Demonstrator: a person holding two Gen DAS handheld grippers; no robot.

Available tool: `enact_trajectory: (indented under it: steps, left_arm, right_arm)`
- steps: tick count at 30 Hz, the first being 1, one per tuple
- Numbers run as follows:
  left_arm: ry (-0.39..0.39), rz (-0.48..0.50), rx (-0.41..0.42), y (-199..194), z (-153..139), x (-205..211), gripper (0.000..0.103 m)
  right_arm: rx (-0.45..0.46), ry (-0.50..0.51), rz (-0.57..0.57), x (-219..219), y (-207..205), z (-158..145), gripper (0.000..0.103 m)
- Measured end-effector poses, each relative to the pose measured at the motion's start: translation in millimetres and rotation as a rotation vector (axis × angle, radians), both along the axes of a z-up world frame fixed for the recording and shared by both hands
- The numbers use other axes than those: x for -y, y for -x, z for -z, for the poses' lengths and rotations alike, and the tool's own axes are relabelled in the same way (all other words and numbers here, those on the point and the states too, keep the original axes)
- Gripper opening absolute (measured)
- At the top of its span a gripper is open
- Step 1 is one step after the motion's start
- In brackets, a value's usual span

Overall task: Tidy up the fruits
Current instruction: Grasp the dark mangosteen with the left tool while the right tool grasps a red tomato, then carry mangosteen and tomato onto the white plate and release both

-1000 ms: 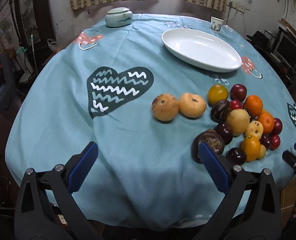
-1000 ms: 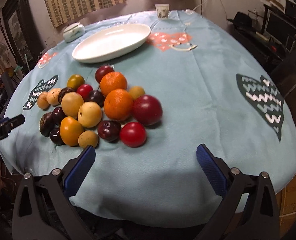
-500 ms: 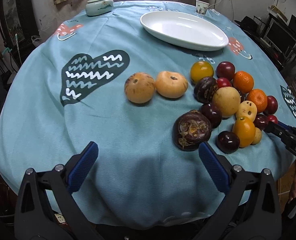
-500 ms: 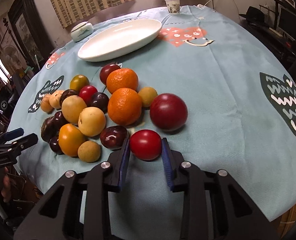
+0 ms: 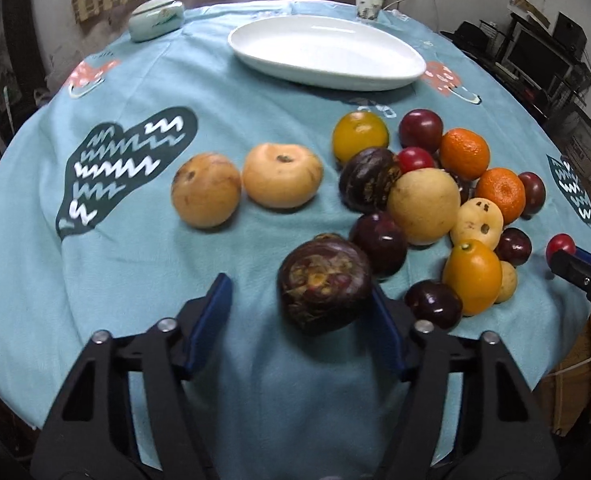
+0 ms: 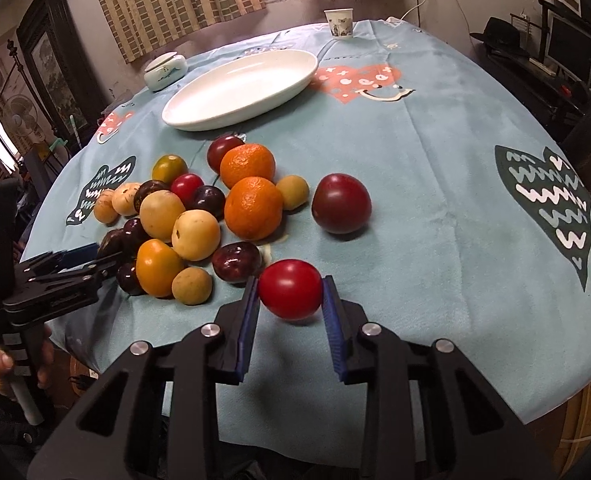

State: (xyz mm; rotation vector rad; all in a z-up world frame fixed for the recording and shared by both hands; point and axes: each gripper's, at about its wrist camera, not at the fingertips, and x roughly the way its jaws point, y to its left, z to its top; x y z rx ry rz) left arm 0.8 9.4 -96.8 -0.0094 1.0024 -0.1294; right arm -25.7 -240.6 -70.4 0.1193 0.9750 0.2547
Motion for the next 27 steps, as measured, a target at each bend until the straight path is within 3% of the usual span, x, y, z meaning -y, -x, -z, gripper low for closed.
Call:
enact_trajectory:
  steps: [1,8,18,27]
  left_arm:
    - [0.022,0.010,0.005,2,-3,1,0.042]
    - [0.052,0.013,0.060,7,-25,-7,0.042]
    - [0.112,0.010,0.111,4,-54,-25,0.042]
    - [0.096,0.022,0.109,-37,-69,-27,0.042]
  right_arm:
    - [-0.002,0.000,-0.002,-1,0,0,0.032]
    - [0.050,-0.003,-0.044,-14,-3,-18,0.032]
    - [0.087,-0.023,-0.127,-50,-38,-34,0.032]
    - [0.062,-0.028,-0.182,-68,-88,-37,0.032]
